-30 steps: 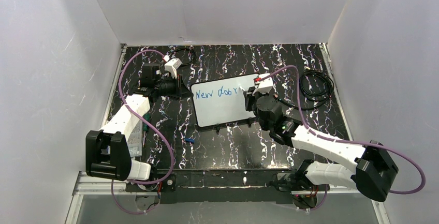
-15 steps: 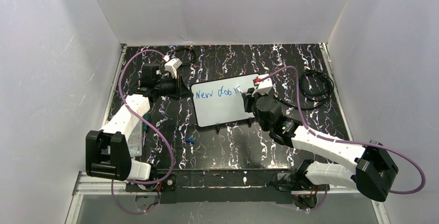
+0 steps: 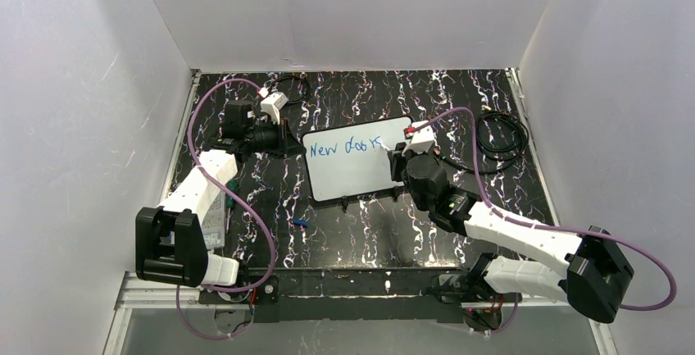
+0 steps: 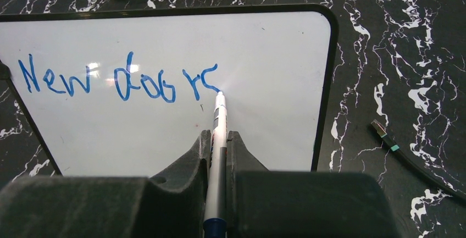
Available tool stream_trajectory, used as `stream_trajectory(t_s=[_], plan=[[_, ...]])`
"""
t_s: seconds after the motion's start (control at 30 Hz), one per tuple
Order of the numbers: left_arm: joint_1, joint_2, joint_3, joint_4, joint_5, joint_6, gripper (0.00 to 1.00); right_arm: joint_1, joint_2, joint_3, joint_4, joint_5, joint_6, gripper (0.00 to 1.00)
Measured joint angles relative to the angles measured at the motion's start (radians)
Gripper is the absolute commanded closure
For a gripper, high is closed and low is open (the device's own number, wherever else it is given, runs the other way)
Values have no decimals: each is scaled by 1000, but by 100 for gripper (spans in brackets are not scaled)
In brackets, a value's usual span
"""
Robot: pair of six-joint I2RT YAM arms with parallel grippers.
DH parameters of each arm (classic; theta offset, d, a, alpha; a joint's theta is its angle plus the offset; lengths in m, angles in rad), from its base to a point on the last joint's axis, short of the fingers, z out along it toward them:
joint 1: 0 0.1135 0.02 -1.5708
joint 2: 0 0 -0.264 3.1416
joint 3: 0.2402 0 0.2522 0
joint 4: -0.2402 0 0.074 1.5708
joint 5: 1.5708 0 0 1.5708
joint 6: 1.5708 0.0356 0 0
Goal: Write a sentence on the whiteboard
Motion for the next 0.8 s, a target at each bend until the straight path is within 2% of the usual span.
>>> stream_trajectory(t_s=[0.4, 0.8], plan=[[-1, -2, 0, -1, 0, 0, 100, 0, -21, -24, -33, -3, 16, 99], [-2, -3, 0, -4, 0, 0, 100, 0, -19, -26, -3, -69, 13, 99]])
